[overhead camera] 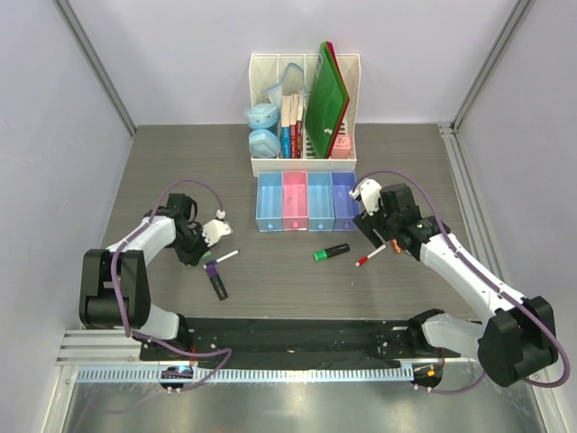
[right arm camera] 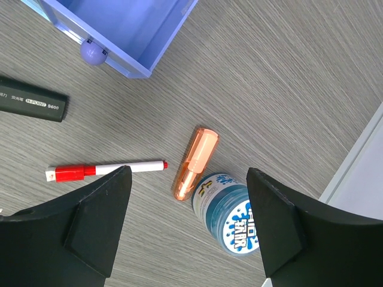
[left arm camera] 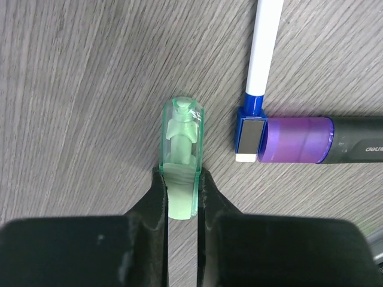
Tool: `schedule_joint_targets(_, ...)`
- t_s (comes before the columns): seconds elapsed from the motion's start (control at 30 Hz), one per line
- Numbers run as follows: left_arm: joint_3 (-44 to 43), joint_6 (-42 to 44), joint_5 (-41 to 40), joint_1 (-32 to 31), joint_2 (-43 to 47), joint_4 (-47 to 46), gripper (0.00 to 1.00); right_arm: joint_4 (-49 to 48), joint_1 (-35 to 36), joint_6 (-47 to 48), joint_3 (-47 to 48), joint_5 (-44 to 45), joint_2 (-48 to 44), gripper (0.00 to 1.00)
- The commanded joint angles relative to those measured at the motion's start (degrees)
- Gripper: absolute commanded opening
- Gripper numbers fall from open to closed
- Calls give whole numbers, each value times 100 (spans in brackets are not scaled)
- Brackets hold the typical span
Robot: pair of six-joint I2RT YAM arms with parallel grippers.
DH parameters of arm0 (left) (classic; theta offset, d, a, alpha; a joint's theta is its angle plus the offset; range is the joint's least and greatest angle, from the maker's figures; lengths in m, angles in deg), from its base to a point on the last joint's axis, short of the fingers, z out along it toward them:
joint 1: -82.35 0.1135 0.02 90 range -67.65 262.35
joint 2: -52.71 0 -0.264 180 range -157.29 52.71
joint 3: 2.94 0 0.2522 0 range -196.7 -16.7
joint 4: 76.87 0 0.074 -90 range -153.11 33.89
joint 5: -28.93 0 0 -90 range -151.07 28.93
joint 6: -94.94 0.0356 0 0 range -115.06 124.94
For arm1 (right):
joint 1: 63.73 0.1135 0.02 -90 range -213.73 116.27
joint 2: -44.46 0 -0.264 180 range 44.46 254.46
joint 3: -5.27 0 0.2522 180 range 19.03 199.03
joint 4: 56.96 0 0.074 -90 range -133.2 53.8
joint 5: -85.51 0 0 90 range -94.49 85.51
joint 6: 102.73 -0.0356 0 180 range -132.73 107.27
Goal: Sort the stationery into containers
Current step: Pick up the pen from the center of the board.
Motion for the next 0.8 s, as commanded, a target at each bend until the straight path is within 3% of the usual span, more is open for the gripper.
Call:
schedule_joint_targets(0.0,351,107,68,24,-412,-150,0,-196,-18,-101,155,-6,-175,83)
schedule_joint_targets(0.23,-684,-191,1288,15,239,1148,0,-213,-18,-171,242,56,-132,83)
schedule_joint_targets(0.43,-2135,-1050,3283,-81,196,1723,0,-240,-18,-294,348,118,18,83)
schedule_joint_targets(0.53,-2478,-1979,3856,-274,143,1216,0,-249,-18,-347,400,144,106,82)
schedule_joint_targets(0.6,-2497,-2561,4119,-388,125,312,0,-257,-18,-391,436,161,149,83)
schedule_joint_targets(0.63,-2453,-3269,4173,-502,116,-101,0,-257,-18,-409,462,162,176,83)
schedule_joint_targets(0.67,-2331,-3685,4191,-555,90,-992,0,-266,-18,-418,462,109,185,83)
schedule_joint_targets(0.77,-2067,-4923,3954,-845,-111,-2315,0,-292,-18,-418,436,39,176,83)
